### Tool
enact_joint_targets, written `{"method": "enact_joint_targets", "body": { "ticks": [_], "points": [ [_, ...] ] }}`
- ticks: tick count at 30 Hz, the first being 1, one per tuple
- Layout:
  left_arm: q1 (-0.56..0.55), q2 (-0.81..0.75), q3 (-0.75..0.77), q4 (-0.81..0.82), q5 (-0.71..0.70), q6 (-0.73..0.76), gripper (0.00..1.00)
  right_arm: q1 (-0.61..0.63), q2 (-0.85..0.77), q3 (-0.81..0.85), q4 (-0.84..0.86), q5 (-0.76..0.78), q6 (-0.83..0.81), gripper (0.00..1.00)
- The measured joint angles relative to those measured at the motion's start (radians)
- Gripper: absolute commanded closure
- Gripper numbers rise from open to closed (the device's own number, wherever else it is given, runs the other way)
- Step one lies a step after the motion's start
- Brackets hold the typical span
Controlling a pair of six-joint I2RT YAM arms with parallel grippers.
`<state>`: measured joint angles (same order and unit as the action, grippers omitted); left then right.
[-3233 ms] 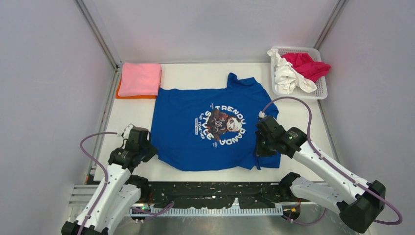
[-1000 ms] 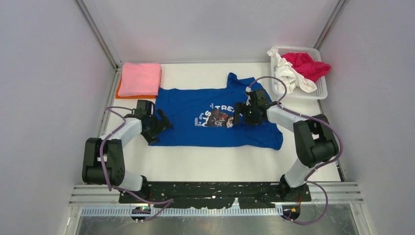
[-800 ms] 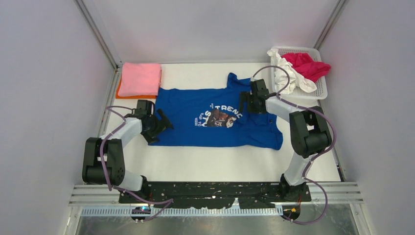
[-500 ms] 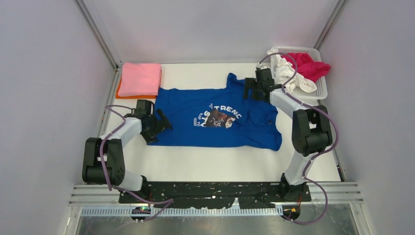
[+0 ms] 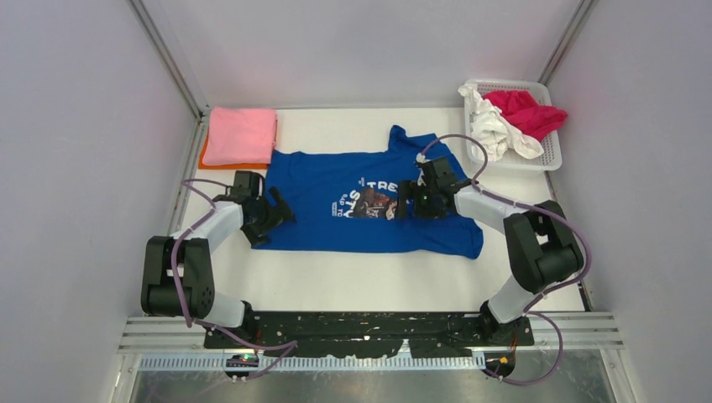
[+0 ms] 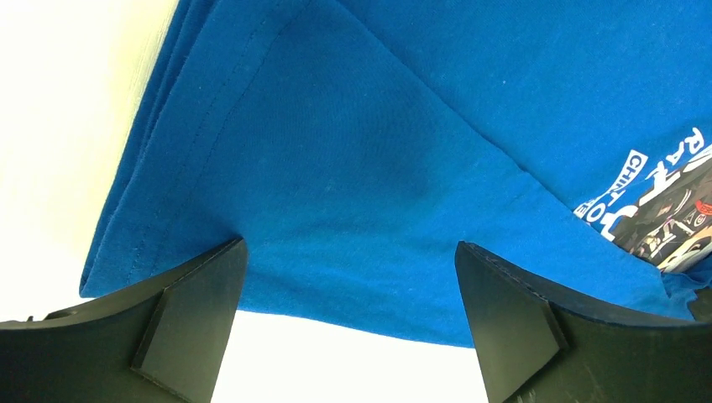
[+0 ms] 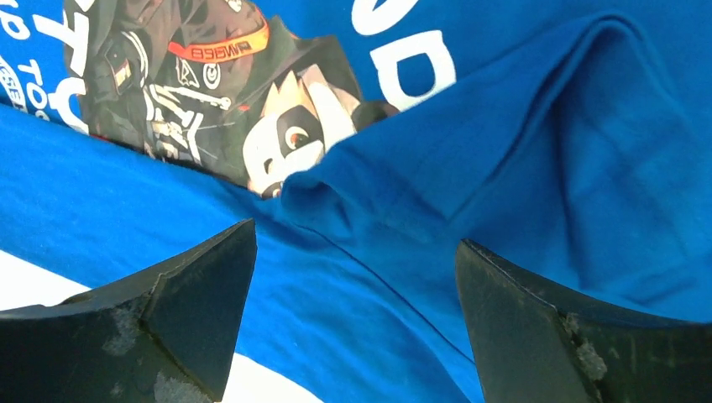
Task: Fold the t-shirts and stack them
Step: Fold the flattened tshirt in 1/3 of the way
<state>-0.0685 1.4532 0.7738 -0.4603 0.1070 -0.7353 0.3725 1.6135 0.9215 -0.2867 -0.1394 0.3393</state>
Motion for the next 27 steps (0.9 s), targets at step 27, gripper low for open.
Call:
{"method": "enact_joint_targets", "body": {
  "ticks": [27],
  "points": [
    [0.004,0.001,0.0,0.0,0.009,0.011,0.0,0.058,0.013,0.1,-0.084,0.072,-0.052,0.05]
  ]
}}
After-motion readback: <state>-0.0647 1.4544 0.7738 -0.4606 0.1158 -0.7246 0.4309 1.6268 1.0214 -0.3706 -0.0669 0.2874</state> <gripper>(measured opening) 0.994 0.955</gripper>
